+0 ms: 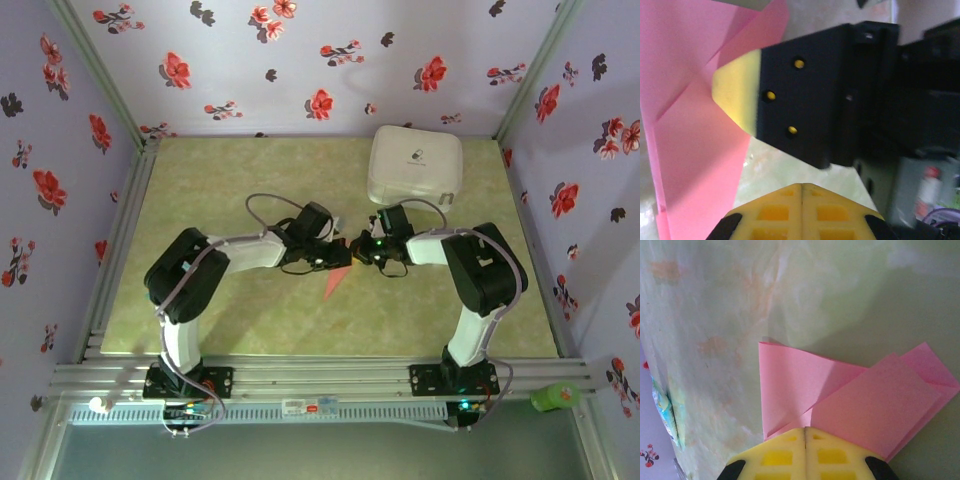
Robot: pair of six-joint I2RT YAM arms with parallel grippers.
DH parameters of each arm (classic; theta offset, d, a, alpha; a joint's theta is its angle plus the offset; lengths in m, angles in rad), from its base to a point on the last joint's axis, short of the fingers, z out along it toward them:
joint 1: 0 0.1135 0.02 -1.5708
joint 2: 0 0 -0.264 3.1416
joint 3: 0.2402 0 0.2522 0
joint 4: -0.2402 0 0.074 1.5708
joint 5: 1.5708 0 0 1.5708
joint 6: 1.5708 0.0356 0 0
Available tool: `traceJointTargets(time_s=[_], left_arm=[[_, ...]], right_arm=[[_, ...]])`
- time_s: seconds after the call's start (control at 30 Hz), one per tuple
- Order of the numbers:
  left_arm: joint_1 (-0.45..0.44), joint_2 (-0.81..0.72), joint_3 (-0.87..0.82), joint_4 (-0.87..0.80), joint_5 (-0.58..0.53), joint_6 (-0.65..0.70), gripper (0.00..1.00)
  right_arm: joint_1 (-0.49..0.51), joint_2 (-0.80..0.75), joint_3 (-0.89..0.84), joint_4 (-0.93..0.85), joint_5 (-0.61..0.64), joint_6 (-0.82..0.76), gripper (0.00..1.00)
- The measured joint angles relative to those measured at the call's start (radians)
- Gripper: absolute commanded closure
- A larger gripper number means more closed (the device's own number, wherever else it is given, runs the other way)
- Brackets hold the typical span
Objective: Fold a paper plane with a square sheet of paper (pick it up from the middle)
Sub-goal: Fold the wing for the fifth time at the center of the table.
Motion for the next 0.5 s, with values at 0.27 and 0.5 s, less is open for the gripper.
traceJointTargets(time_s=[0.27,0.5], left_arm=[[-0.005,0.089,0.019,-0.056,-0.004,0.007,1.0],[-0.005,0.037,-0.069,-0.016,-0.019,0.031,1.0]], right_arm=[[-0.002,0.0,0.0,0.0,0.0,0.0,0.99],[-0.002,0.0,0.0,-0.003,0.0,0.0,0.99]])
